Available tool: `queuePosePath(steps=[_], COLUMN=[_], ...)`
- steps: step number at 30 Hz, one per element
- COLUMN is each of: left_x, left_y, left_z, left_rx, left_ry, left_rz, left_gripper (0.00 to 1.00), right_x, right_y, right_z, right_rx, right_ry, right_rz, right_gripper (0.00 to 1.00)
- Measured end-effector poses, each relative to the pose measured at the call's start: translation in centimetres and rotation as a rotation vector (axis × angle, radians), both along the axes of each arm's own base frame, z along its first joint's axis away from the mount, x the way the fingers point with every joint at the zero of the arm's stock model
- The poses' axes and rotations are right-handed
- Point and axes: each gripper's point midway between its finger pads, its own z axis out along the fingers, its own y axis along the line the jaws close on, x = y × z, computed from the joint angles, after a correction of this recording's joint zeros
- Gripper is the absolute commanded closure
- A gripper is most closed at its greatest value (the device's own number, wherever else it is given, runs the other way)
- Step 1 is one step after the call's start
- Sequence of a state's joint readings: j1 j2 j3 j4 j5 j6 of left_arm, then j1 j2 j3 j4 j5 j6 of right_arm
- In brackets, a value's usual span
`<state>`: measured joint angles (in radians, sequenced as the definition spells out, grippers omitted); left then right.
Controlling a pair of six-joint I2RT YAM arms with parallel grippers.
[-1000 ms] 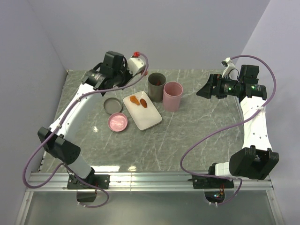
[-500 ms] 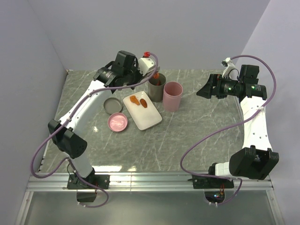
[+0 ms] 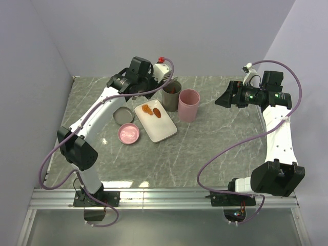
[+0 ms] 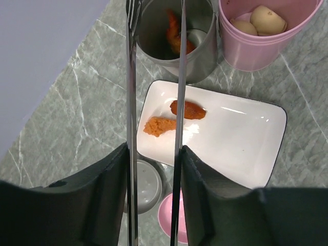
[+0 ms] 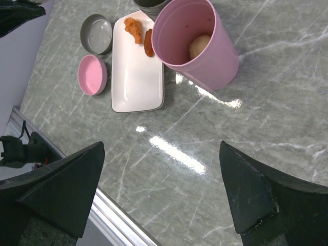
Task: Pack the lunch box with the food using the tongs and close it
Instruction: Place the fake food in the packing box, then pick up the fake food from the plate.
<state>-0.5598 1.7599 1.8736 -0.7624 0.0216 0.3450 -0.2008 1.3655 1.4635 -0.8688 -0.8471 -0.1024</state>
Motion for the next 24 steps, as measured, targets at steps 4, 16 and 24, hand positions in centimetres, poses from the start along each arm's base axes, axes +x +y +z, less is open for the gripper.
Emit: queuePosePath(steps=[4,16,24], left_x=[0.0,-3.0,-6.0], left_y=[0.1,8.9,12.4], left_z=[0.0,1.0,-3.9], left_rx=[-0.01,-0.15,-0.193], left_ry=[0.007,0.075,0.215], left_rz=[0.013,0.209,0.319], left_gripper=[0.5,0.41,0.35], right_x=[0.0,0.0,0.0], right_y=[0.0,0.0,0.0], right_z=[0.0,0.0,0.0], right_rx=[0.0,-0.001,-0.002], right_ry=[0.0,-0.001,0.0], right_rz=[0.0,0.002,0.001], right_gripper=[0.0,0.0,0.0])
